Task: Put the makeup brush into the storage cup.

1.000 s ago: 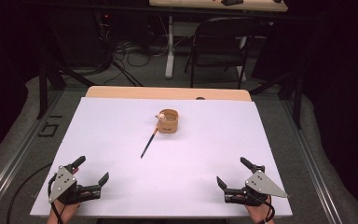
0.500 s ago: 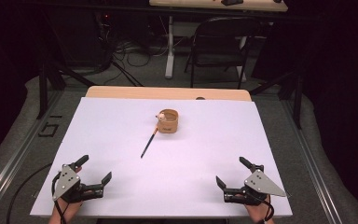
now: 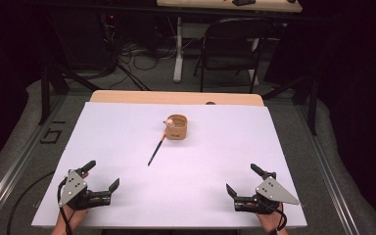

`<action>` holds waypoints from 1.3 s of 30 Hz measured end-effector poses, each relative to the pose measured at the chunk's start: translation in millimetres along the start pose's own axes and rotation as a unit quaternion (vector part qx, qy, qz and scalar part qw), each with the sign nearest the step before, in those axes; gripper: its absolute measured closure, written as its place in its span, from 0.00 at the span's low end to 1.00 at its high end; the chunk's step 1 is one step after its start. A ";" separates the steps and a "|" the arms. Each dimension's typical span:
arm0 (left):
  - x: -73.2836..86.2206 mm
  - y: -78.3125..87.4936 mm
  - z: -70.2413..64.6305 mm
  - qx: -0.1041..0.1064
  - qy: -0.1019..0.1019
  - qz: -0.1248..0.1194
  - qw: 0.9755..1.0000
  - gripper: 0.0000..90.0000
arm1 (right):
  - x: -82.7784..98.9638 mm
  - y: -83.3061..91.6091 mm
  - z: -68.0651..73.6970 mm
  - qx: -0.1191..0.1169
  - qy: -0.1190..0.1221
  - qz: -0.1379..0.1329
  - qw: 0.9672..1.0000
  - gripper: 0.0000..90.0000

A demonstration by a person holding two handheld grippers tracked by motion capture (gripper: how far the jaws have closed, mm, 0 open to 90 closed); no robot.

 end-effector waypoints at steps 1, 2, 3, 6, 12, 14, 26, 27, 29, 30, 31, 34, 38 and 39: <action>-0.6 -1.0 -0.1 0.000 0.000 0.000 1.000 0.00 | -0.2 -0.2 -0.4 0.000 0.000 -0.001 1.000 0.00; -1.0 -2.3 -0.3 0.000 -0.002 0.001 1.000 0.00 | -0.4 -0.5 -0.3 0.000 -0.002 -0.003 1.000 0.00; -1.0 -2.3 -0.3 0.000 -0.002 0.001 1.000 0.00 | -0.4 -0.5 -0.3 0.000 -0.002 -0.003 1.000 0.00; -1.7 -7.9 -2.1 0.005 -0.004 0.007 1.000 0.00 | 0.3 -0.7 -0.6 0.001 0.000 0.000 1.000 0.00; -2.7 -14.1 -5.2 0.010 -0.008 0.014 1.000 0.00 | 0.9 -0.5 -1.2 0.001 0.001 0.002 1.000 0.00; -3.1 -15.4 -5.6 0.011 -0.010 0.016 1.000 0.00 | 0.6 -0.1 -1.0 0.000 0.000 0.001 1.000 0.00; -4.7 -23.7 -6.3 0.015 -0.007 0.022 1.000 0.00 | 0.4 -0.9 -0.8 0.000 0.001 -0.001 1.000 0.00; -4.9 -24.8 -6.6 0.016 -0.007 0.022 1.000 0.00 | 0.4 -0.9 -0.8 0.000 0.001 0.000 1.000 0.00; -4.9 -25.6 -6.5 0.015 -0.009 0.023 1.000 0.00 | 0.7 -0.7 -0.9 0.000 0.001 0.002 1.000 0.00; -5.2 -27.7 -7.2 0.018 -0.009 0.023 1.000 0.00 | 0.9 -0.7 -1.0 0.000 0.002 0.003 1.000 0.00; -5.2 -28.7 -7.2 0.016 -0.011 0.025 1.000 0.00 | 0.9 -0.8 -0.9 0.000 0.002 0.002 1.000 0.00; -5.6 -31.9 -8.9 0.020 -0.011 0.026 0.999 0.00 | 0.9 -0.7 -0.9 0.000 0.001 0.002 1.000 0.00; -6.2 -36.2 -10.3 0.023 -0.016 0.028 0.999 0.00 | 1.0 -0.8 -0.9 -0.001 0.001 0.003 1.000 0.00; -6.4 -37.2 -10.6 0.024 -0.017 0.029 0.999 0.00 | 1.1 -0.8 -0.9 -0.001 0.001 0.003 1.000 0.00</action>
Point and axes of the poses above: each handheld gripper's, and its own axes: y roughly backward along the jaws, x roughly out of its underside, z roughly to its left, the point moved 9 cm from there along -y, roughly forward along the jaws, and after that the axes turned 6 degrees about z, right-handed, at the moved point
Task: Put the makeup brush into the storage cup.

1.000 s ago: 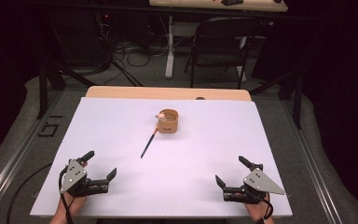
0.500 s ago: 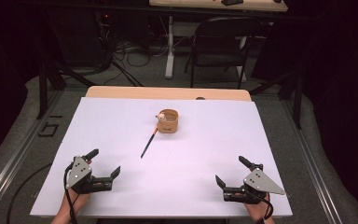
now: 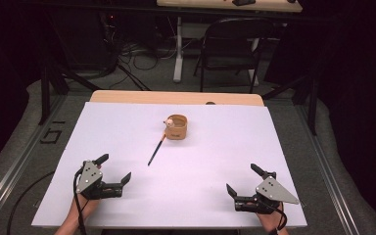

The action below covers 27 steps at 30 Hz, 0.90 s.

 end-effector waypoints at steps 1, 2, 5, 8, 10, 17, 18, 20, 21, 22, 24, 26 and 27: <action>-0.3 -1.0 -0.1 0.000 0.000 0.000 1.000 0.00 | 0.1 0.0 0.0 0.000 0.000 0.000 1.000 0.00; -0.3 -1.8 -0.1 0.000 0.001 0.001 1.000 0.00 | 0.1 -0.1 0.0 0.000 0.000 0.000 1.000 0.00; -1.4 -4.2 -0.2 0.002 0.000 -0.001 1.000 0.00 | -0.1 -0.5 0.3 -0.001 -0.001 -0.001 1.000 0.00; -2.6 -6.8 -1.0 0.003 -0.002 -0.001 1.000 0.00 | 0.1 -0.5 0.3 -0.001 0.000 0.000 1.000 0.00; -3.4 -8.9 -1.3 0.003 -0.004 0.000 1.000 0.00 | 0.3 -0.6 0.2 -0.001 0.000 0.000 1.000 0.00; -5.5 -16.0 -1.1 0.006 -0.006 0.001 1.000 0.00 | 0.6 -0.8 0.5 -0.003 0.000 0.002 1.000 0.00; -5.7 -16.8 -0.7 0.005 -0.006 0.002 1.000 0.00 | 0.7 -0.8 0.4 -0.003 -0.001 0.002 1.000 0.00; -6.2 -18.3 0.0 0.005 -0.009 0.002 1.000 0.00 | 0.7 -0.8 0.7 -0.003 -0.002 0.002 1.000 0.00; -6.5 -19.2 0.1 0.004 -0.007 0.002 1.000 0.00 | 0.7 -0.8 0.6 -0.003 -0.002 0.002 1.000 0.00; -6.7 -20.2 0.2 0.004 -0.007 0.002 1.000 0.00 | 0.7 -0.8 0.6 -0.003 -0.002 0.002 1.000 0.00; -7.1 -21.8 0.4 0.005 -0.007 0.003 1.000 0.00 | 0.7 -0.8 0.6 -0.004 -0.002 0.002 1.000 0.00; -7.4 -22.6 0.6 0.005 -0.008 0.003 1.000 0.00 | 0.6 -0.7 0.7 -0.004 -0.002 0.002 1.000 0.00; -8.1 -24.1 1.0 0.004 -0.008 0.003 1.000 0.00 | 0.6 -0.6 0.7 -0.004 -0.002 0.002 1.000 0.00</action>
Point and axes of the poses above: each handheld gripper's, and its own axes: y roughly backward along the jaws, x roughly out of its underside, z roughly to its left, the point moved 9 cm from there along -y, roughly forward along the jaws, and after that the axes turned 6 degrees about z, right-handed, at the moved point
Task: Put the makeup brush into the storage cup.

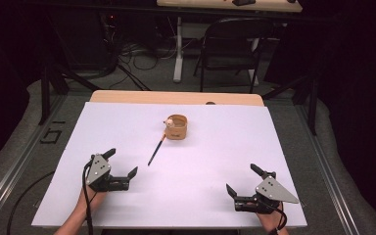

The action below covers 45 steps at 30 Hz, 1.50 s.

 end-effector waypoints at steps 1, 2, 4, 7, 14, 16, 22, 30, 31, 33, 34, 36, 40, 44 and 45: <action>-0.3 -0.8 -0.1 0.000 0.002 -0.001 1.000 0.00 | 0.0 0.1 0.0 0.000 0.000 0.000 1.000 0.00; -0.3 -0.8 -0.1 0.000 0.002 -0.001 1.000 0.00 | 0.4 0.5 0.0 -0.001 0.000 0.003 1.000 0.00; -0.3 -2.3 0.1 0.001 -0.001 0.001 1.000 0.00 | 0.5 0.5 0.0 -0.001 0.000 0.003 1.000 0.00; -1.1 -5.3 0.5 0.001 -0.002 0.002 1.000 0.00 | 0.1 0.2 -0.1 -0.001 0.000 0.000 1.000 0.00; -3.3 -9.4 0.8 0.004 0.001 0.001 1.000 0.00 | 0.0 0.1 -0.1 -0.001 0.000 -0.001 1.000 0.00; -4.2 -11.5 1.3 0.003 0.001 0.001 1.000 0.00 | 0.3 0.1 0.0 -0.001 0.000 0.001 1.000 0.00; -6.3 -15.6 1.9 0.004 0.002 -0.001 1.000 0.00 | 0.3 0.1 0.1 -0.001 0.001 0.001 1.000 0.00; -9.0 -22.5 2.6 0.006 0.003 0.000 1.000 0.00 | 0.3 0.1 0.1 -0.001 0.000 0.001 1.000 0.00; -9.5 -23.5 2.1 0.006 0.003 0.000 1.000 0.00 | 0.3 0.2 0.1 -0.001 0.000 0.001 1.000 0.00; -9.9 -25.4 1.5 0.008 0.000 0.001 1.000 0.00 | 0.0 0.1 0.0 -0.002 0.000 -0.001 1.000 0.00; -9.8 -26.4 1.1 0.008 0.000 0.001 1.000 0.00 | 0.2 0.2 0.0 -0.001 0.000 0.001 1.000 0.00; -9.5 -27.4 1.2 0.009 -0.002 0.004 1.000 0.00 | 0.0 0.1 0.1 -0.002 0.000 -0.001 1.000 0.00; -10.8 -31.6 2.6 0.008 0.000 0.004 1.000 0.00 | 0.2 0.4 0.1 -0.002 0.000 0.001 1.000 0.00; -11.7 -36.0 2.9 0.008 0.000 0.007 1.000 0.00 | 0.0 0.3 -0.1 -0.002 0.000 -0.001 1.000 0.00; -11.7 -36.0 2.9 0.008 0.000 0.007 1.000 0.00 | 0.6 1.0 -0.2 -0.002 0.000 0.004 1.000 0.00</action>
Point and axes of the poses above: each handheld gripper's, and its own axes: y roughly backward along the jaws, x roughly out of its underside, z roughly to its left, the point moved 9 cm from there along -y, roughly forward along the jaws, and after that the axes turned 6 degrees about z, right-handed, at the moved point
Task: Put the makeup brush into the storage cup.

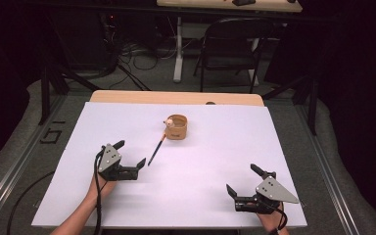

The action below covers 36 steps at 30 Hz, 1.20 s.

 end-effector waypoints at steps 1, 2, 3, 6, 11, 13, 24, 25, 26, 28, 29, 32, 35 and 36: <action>-0.3 -1.3 -0.1 0.001 -0.001 0.000 1.000 0.00 | 0.1 0.0 -0.1 0.000 0.001 0.000 1.000 0.00; -0.9 -3.7 -0.3 0.000 -0.002 0.002 1.000 0.00 | 0.0 0.0 0.0 0.000 0.001 0.000 1.000 0.00; -0.9 -3.7 -0.3 0.000 -0.002 0.002 1.000 0.00 | 0.0 0.0 0.0 0.000 0.001 0.000 1.000 0.00; -2.8 -7.9 0.0 0.002 -0.003 0.003 1.000 0.00 | -0.2 0.3 -0.2 0.000 0.002 0.000 1.000 0.00; -4.2 -11.1 0.4 0.003 -0.003 0.006 1.000 0.00 | 0.1 0.3 -0.1 -0.001 0.001 0.000 1.000 0.00; -6.2 -13.2 0.7 0.005 0.002 0.004 1.000 0.00 | -0.2 -0.2 0.2 -0.003 0.001 -0.002 1.000 0.00; -12.4 -23.5 1.1 0.010 0.009 0.018 1.000 0.00 | -0.1 0.5 0.2 -0.003 0.001 -0.001 1.000 0.00; -12.4 -23.5 1.1 0.010 0.009 0.018 1.000 0.00 | -0.1 0.5 0.2 -0.003 0.001 -0.001 1.000 0.00; -13.7 -25.6 1.5 0.007 0.012 0.019 1.000 0.00 | -0.1 0.5 0.0 -0.003 0.001 -0.001 1.000 0.00; -13.9 -26.8 1.3 0.008 0.013 0.021 1.000 0.00 | -0.1 0.5 0.1 -0.003 0.001 -0.001 1.000 0.00; -13.7 -28.3 1.2 0.008 0.013 0.026 1.000 0.00 | 0.0 0.5 0.2 -0.004 0.001 -0.001 1.000 0.00; -14.8 -31.4 0.9 0.010 0.015 0.037 0.999 0.00 | -0.3 0.7 0.2 -0.004 0.001 -0.002 1.000 0.00; -17.3 -34.3 0.5 0.013 0.018 0.042 0.999 0.00 | -0.3 0.7 0.0 -0.004 0.001 -0.002 1.000 0.00; -17.8 -35.2 0.9 0.013 0.019 0.044 0.999 0.00 | -0.4 0.6 0.2 -0.004 0.000 -0.002 1.000 0.00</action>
Point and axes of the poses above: each handheld gripper's, and its own axes: y roughly backward along the jaws, x roughly out of its underside, z roughly to its left, the point moved 9 cm from there along -y, roughly forward along the jaws, and after that the axes turned 6 degrees about z, right-handed, at the moved point
